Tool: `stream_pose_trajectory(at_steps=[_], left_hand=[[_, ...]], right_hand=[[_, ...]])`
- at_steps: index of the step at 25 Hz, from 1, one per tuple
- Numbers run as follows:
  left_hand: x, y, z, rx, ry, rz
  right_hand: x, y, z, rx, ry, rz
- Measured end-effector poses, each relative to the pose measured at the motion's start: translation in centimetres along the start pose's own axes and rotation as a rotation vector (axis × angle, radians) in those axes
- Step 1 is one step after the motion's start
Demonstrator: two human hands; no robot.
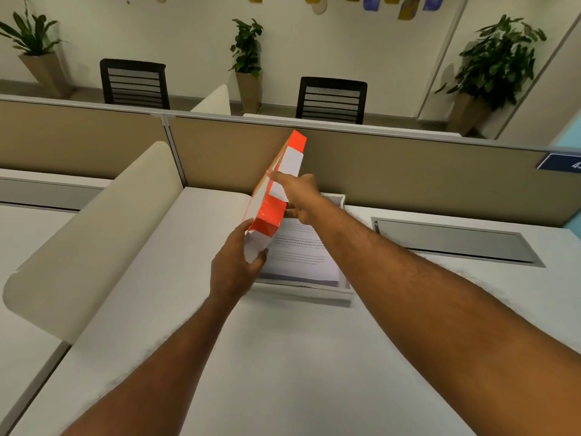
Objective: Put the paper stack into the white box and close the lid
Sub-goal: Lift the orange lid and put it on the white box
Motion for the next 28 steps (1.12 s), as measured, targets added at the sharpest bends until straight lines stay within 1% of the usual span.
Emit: stream_pose_trajectory(at_steps=[1, 3, 5, 6, 7, 8, 10, 11, 12, 13, 14, 17, 19, 22, 25, 28], left_hand=[[0.1, 0.3, -0.3, 0.000, -0.022, -0.014], [-3.8, 1.0, -5.0, 0.127, -0.016, -0.106], [-3.1, 1.4, -5.5, 0.261, 0.023, -0.133], [-2.3, 1.4, -5.8, 0.286, 0.066, -0.101], [-0.8, 1.2, -5.7, 0.278, 0.077, -0.027], [0.7, 1.0, -5.1, 0.241, 0.077, 0.107], [4.4, 0.9, -5.1, 0.156, 0.138, 0.488], [6.0, 0.9, -5.3, 0.148, 0.199, 0.667], [7.3, 1.0, -5.7, 0.157, 0.277, 0.794], [8.3, 0.9, -6.3, 0.173, 0.355, 0.850], [8.8, 0.8, -6.8, 0.181, 0.416, 0.869], [6.1, 1.2, -6.8, 0.199, 0.475, 0.765], [5.8, 1.5, -7.5, 0.157, 0.468, 0.680], [4.9, 1.9, -7.6, 0.090, 0.507, 0.612], [5.1, 1.9, -7.9, 0.094, 0.499, 0.548], [5.6, 1.8, -8.1, 0.096, 0.479, 0.521]], right_hand=[[-0.6, 0.0, 0.2, -0.022, 0.027, 0.007], [-1.9, -0.7, 7.1, -0.147, 0.094, -0.006], [-3.6, -1.0, 9.1, -0.183, 0.095, -0.029], [-4.4, -1.0, 10.0, -0.184, 0.076, -0.032], [-4.9, -0.9, 10.4, -0.179, 0.046, -0.036], [-5.4, -0.8, 10.7, -0.183, 0.028, -0.047], [-6.4, -0.7, 11.8, -0.206, 0.022, -0.052], [-6.9, -0.8, 12.4, -0.225, 0.024, -0.053], [-7.5, -0.9, 12.8, -0.250, 0.039, -0.051], [-7.9, -0.9, 13.1, -0.272, 0.062, -0.041], [-8.3, -1.0, 13.4, -0.282, 0.086, -0.027], [-9.4, -1.2, 14.4, -0.280, 0.127, 0.017], [-10.4, -1.3, 15.2, -0.263, 0.112, 0.018], [-11.9, -1.1, 16.4, -0.229, 0.102, 0.013], [-13.5, -1.1, 17.3, -0.187, 0.049, 0.014], [-15.2, -1.1, 18.0, -0.149, 0.011, 0.002]])
Point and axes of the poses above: each hand's wrist, its own y-axis away from the middle knuckle, its own z-axis out of the back of the hand, x = y × z, the point moved 3 cm from there along -y, towards the middle knuckle, and after that the axes turned 3 degrees about -y, right-handed, at the moved point
